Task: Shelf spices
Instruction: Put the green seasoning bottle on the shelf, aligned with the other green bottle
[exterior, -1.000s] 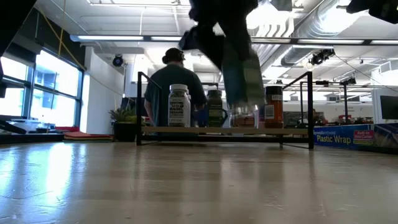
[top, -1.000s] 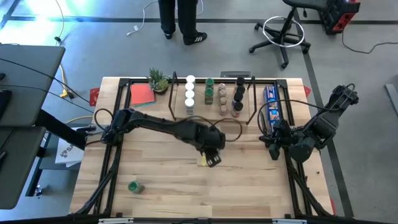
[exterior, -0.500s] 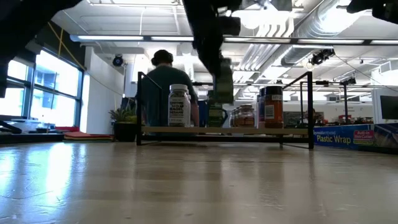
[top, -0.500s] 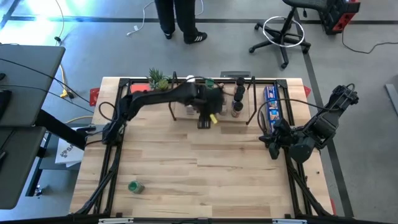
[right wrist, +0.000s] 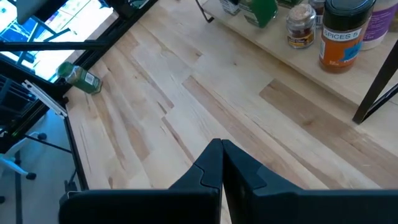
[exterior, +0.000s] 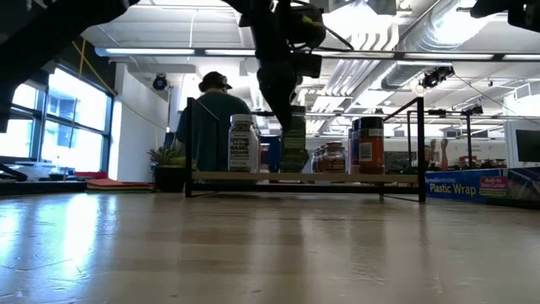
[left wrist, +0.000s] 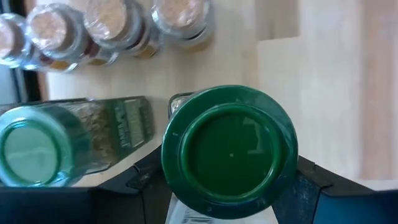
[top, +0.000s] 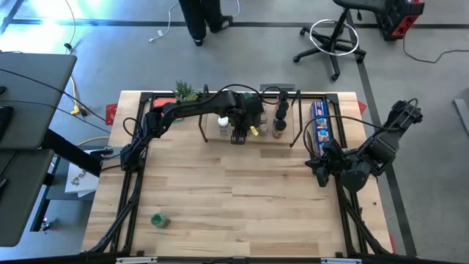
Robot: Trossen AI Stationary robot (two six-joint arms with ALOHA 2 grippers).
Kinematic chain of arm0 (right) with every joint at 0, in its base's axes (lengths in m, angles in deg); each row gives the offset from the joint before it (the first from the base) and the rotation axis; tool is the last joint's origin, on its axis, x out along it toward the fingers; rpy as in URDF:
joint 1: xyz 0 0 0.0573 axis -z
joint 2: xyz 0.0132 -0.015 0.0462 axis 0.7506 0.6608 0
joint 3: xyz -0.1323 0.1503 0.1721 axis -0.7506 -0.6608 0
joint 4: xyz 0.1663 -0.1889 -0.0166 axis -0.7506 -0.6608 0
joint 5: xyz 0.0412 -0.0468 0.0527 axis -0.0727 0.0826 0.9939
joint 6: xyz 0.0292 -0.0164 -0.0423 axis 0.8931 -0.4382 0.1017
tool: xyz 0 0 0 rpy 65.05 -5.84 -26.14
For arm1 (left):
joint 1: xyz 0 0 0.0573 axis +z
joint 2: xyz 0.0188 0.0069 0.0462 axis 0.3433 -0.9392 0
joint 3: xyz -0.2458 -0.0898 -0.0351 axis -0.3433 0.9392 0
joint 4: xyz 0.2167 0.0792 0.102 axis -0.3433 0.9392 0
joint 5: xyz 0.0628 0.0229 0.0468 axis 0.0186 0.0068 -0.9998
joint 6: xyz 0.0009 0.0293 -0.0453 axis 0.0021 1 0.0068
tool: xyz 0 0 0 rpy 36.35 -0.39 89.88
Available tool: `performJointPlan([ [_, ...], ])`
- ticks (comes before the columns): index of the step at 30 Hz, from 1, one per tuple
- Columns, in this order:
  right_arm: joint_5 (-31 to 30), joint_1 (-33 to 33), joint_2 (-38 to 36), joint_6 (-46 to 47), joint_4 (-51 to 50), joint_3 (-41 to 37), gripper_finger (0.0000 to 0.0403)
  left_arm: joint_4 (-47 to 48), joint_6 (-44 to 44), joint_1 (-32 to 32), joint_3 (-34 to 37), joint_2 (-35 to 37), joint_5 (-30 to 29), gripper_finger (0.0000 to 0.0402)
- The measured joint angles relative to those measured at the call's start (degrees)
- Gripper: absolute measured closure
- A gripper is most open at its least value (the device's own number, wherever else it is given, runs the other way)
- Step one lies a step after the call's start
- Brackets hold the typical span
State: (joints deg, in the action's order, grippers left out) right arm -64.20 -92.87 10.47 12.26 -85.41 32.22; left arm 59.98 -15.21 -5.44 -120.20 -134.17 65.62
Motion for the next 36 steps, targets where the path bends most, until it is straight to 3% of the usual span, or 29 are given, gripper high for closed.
performJointPlan([
  [5, 0.0, 0.0, 0.0, 0.0, 0.0, 0.0, 0.0403, -0.5, 1.5, 0.1, 0.0, -0.1, -3.9, 0.0192],
  [22, 0.1, 0.0, 0.0, 0.0, 0.1, 0.0, 0.0403, -0.7, 0.5, 1.5, 0.0, -0.1, -4.1, 0.0152],
  [36, 0.3, 0.0, 0.0, 0.0, 1.1, 0.0, 0.0403, 2.8, -0.8, 1.5, 0.0, 0.1, -8.8, 0.0149],
])
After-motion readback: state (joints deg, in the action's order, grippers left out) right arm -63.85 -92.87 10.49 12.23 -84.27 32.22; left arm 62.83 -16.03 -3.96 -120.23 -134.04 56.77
